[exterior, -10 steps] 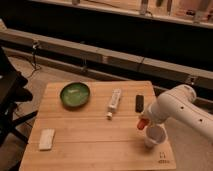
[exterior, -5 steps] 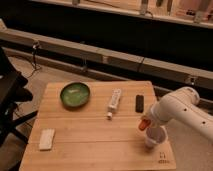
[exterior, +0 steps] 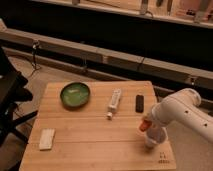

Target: Place the pepper in the ceramic cup

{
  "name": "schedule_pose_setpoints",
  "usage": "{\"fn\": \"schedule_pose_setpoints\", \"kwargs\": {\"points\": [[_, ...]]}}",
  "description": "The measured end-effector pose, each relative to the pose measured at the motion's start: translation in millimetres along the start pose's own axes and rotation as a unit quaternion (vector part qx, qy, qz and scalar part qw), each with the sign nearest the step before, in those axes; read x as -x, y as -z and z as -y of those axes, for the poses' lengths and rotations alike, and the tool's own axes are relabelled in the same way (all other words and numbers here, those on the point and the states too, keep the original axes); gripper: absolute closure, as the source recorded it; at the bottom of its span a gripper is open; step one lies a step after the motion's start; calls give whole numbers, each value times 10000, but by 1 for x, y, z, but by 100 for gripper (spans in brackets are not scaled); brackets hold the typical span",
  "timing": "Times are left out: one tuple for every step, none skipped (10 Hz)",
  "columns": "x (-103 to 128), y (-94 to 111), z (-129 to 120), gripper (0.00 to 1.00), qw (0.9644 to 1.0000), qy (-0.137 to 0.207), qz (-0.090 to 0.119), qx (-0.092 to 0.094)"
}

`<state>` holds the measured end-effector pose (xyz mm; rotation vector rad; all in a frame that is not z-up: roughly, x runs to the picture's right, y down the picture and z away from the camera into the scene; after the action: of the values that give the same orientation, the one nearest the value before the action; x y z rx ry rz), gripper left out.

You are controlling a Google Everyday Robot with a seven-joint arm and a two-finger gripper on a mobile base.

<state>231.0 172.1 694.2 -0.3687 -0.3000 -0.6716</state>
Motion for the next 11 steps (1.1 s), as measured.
{"fn": "schedule_pose_setpoints", "kwargs": {"points": [[1, 3, -3, 100, 10000, -17, -14, 11], [2, 5, -6, 100, 10000, -34, -13, 13], [2, 6, -10, 100, 10000, -71, -15, 21], [2, 7, -15, 100, 9999, -114, -8, 33], [2, 8, -20, 100, 9999, -144, 10, 53], [2, 9, -23, 100, 9998, -193, 18, 56], [0, 10, -34, 95, 9995, -319, 9, 69], [-1, 10, -39, 86, 9989, -467, -9, 80], [-3, 11, -45, 80, 9982, -603, -16, 64], [-8, 11, -49, 78, 9981, -610, -30, 60], [-9, 11, -48, 75, 9985, -553, -18, 58]]}}
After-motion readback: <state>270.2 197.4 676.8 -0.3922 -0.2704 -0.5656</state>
